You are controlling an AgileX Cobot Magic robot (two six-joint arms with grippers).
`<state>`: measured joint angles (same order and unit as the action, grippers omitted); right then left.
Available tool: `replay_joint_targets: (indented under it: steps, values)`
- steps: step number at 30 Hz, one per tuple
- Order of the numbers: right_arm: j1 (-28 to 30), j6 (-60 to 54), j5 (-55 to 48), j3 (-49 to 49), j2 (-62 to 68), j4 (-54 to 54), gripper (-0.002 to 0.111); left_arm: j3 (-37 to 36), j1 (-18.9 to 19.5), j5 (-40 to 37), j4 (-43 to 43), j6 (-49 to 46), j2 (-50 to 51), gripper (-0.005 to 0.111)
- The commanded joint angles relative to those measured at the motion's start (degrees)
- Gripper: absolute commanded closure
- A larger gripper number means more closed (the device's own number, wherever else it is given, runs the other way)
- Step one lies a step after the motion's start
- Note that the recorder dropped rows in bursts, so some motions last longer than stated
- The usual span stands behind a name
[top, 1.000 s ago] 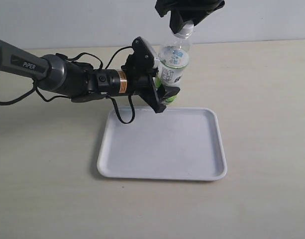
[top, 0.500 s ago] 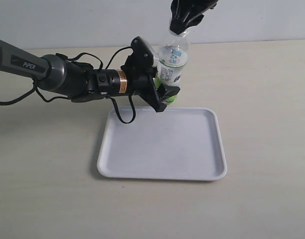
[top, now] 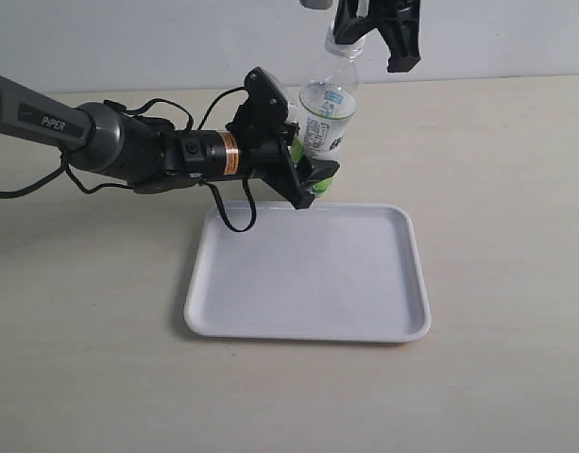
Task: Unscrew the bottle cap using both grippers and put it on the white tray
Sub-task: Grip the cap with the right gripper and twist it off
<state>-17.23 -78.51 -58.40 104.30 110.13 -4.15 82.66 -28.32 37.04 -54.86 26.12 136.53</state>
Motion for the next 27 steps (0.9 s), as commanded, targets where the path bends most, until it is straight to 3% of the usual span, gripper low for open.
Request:
replay_joint_targets:
  steps: [1, 2, 4, 8, 18, 27]
  values:
    - [-0.05, 2.81, -0.15, 0.01, -0.48, -3.14, 0.094, -0.08, -0.18, 1.03, -0.28, -1.78, -0.97, 0.107]
    - [-0.05, 8.54, -0.15, 0.01, -1.20, -4.77, 0.082, -0.08, -0.18, 1.03, -0.28, -1.78, -0.97, 0.107]
    - [-0.05, 16.20, -0.15, 0.01, -2.16, -5.29, 0.071, -0.08, -0.18, 1.03, -0.28, -1.68, -0.97, 0.107]
    - [-0.05, 28.60, -0.25, 0.01, -3.82, -5.03, 0.058, -0.08, -0.18, 1.03, -0.28, -1.68, -0.97, 0.107]
    - [-0.05, 65.40, -0.15, 0.01, -3.19, 7.04, 0.046, -0.08, -0.18, 1.03, -0.28, -1.45, -0.97, 0.107]
    - [-0.05, 66.11, -0.02, 0.01, -0.15, 5.72, 0.046, -0.08, -0.18, 1.03, -0.39, -1.45, -0.97, 0.107]
